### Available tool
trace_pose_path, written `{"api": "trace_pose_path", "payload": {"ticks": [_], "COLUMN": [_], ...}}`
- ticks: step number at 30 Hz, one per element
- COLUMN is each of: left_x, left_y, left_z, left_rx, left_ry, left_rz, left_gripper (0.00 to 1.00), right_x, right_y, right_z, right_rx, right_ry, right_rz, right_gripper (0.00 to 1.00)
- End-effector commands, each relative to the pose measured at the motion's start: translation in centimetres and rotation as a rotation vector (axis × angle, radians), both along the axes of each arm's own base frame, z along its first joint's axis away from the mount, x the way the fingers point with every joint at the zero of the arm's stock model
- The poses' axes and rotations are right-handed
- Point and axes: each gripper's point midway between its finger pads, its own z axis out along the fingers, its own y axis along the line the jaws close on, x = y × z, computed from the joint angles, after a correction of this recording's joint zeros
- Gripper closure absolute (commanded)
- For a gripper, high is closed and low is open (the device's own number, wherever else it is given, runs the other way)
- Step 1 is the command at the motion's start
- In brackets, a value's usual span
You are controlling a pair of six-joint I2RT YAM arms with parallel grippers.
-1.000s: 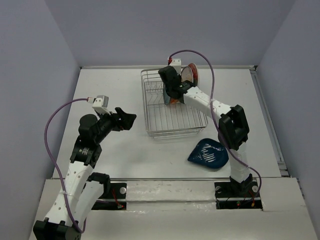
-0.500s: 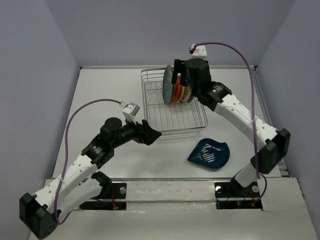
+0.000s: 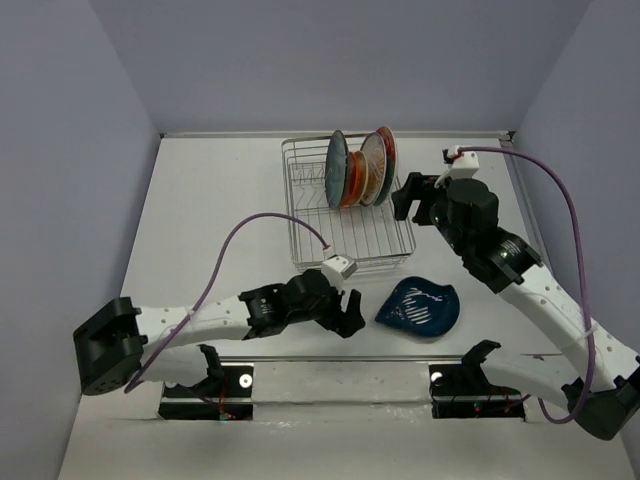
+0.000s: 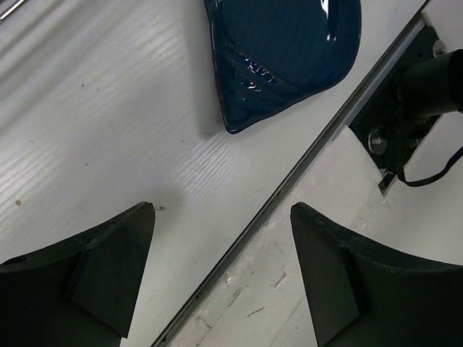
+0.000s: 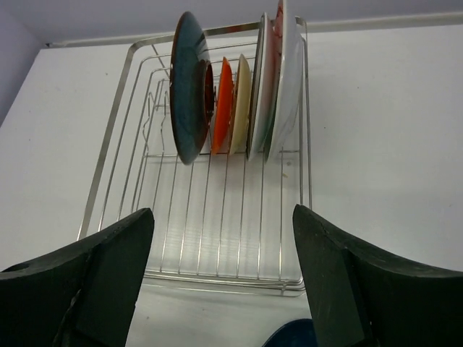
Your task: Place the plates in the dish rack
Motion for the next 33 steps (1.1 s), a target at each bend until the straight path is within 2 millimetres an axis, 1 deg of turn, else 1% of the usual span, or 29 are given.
{"api": "trace_pose_path", "payload": {"ticks": [1, 2, 3, 4, 5, 6, 8, 9, 10, 11, 13, 14, 16, 17, 18, 20, 21, 23, 24, 26, 27, 28, 30, 31, 33], "left_x": [1.7, 1.7, 1.8, 2.0, 2.3, 2.4, 3.0, 3.4, 3.7, 4.0, 4.3, 4.4, 4.4, 4.4, 4.5, 4.4, 4.3, 4.1, 4.1, 3.9, 3.9, 3.9, 4.0, 4.0, 4.2], "left_y": [-3.7, -4.4, -4.9, -5.5, -5.7, -6.1, -7.0, -7.1, -7.6, -7.8, -8.3, -8.7, -9.2, -9.6, -9.8, -10.5, -10.7, -11.3, -11.4, -11.7, -11.8, -11.8, -11.7, -11.6, -11.3], "left_z": [2.0, 2.0, 0.9, 1.1, -0.1, -0.4, -0.3, -1.1, -1.0, -1.8, -2.4, -2.4, -3.4, -3.4, -4.1, -4.3, -5.1, -5.5, -6.2, -6.6, -7.2, -7.4, -7.9, -8.4, -9.0], "left_rx": [-0.034, -0.031, -0.003, -0.005, 0.026, 0.032, 0.026, 0.046, 0.040, 0.060, 0.067, 0.067, 0.081, 0.077, 0.087, 0.083, 0.096, 0.100, 0.115, 0.123, 0.133, 0.139, 0.149, 0.159, 0.171], "left_ry": [-0.102, -0.113, -0.107, -0.113, -0.111, -0.112, -0.124, -0.127, -0.136, -0.135, -0.132, -0.133, -0.131, -0.130, -0.129, -0.124, -0.118, -0.115, -0.112, -0.112, -0.110, -0.113, -0.112, -0.110, -0.111], "left_rz": [0.018, 0.006, 0.003, 0.001, 0.002, 0.002, 0.008, 0.022, 0.032, 0.040, 0.047, 0.048, 0.050, 0.053, 0.056, 0.050, 0.046, 0.035, 0.032, 0.029, 0.030, 0.034, 0.041, 0.045, 0.056], "left_gripper": [0.14, 0.15, 0.15, 0.15, 0.15, 0.16, 0.17, 0.17, 0.17, 0.17, 0.18, 0.18, 0.22, 0.24, 0.25, 0.28, 0.28, 0.31, 0.32, 0.38, 0.41, 0.45, 0.50, 0.64, 0.81], "right_x": [-2.0, -2.3, -2.8, -3.1, -3.3, -3.6, -3.8, -3.9, -4.1, -4.1, -4.4, -4.4, -4.6, -4.7, -4.7, -4.8, -4.8, -4.9, -5.0, -5.1, -5.2, -5.3, -5.5, -5.6, -5.8], "right_y": [0.1, 0.0, -0.1, -0.1, -0.1, -0.1, 0.0, 0.0, 0.1, 0.1, 0.2, 0.2, 0.2, 0.2, 0.2, 0.2, 0.2, 0.3, 0.2, 0.2, 0.1, 0.1, 0.1, 0.1, 0.0], "right_z": [0.5, 0.2, 0.4, 0.4, 0.5, 0.4, 0.4, 0.3, 0.4, 0.3, 0.2, 0.2, 0.1, 0.0, -0.2, -0.5, -0.7, -0.9, -1.0, -1.0, -1.1, -0.9, -0.9, -0.9, -0.9], "right_rx": [0.068, 0.069, 0.083, 0.087, 0.096, 0.099, 0.107, 0.109, 0.112, 0.115, 0.117, 0.119, 0.124, 0.127, 0.126, 0.126, 0.128, 0.129, 0.131, 0.133, 0.134, 0.139, 0.144, 0.146, 0.148], "right_ry": [-0.029, -0.026, -0.033, -0.036, -0.039, -0.039, -0.038, -0.037, -0.039, -0.039, -0.036, -0.039, -0.037, -0.037, -0.034, -0.029, -0.025, -0.021, -0.022, -0.021, -0.022, -0.028, -0.028, -0.028, -0.030], "right_rz": [0.063, 0.067, 0.079, 0.087, 0.094, 0.101, 0.112, 0.115, 0.121, 0.125, 0.134, 0.135, 0.139, 0.143, 0.144, 0.145, 0.146, 0.150, 0.152, 0.152, 0.152, 0.154, 0.158, 0.160, 0.164], "right_gripper": [0.19, 0.19, 0.20, 0.20, 0.21, 0.22, 0.23, 0.25, 0.25, 0.26, 0.28, 0.29, 0.31, 0.31, 0.32, 0.33, 0.33, 0.33, 0.33, 0.33, 0.34, 0.34, 0.34, 0.34, 0.34]}}
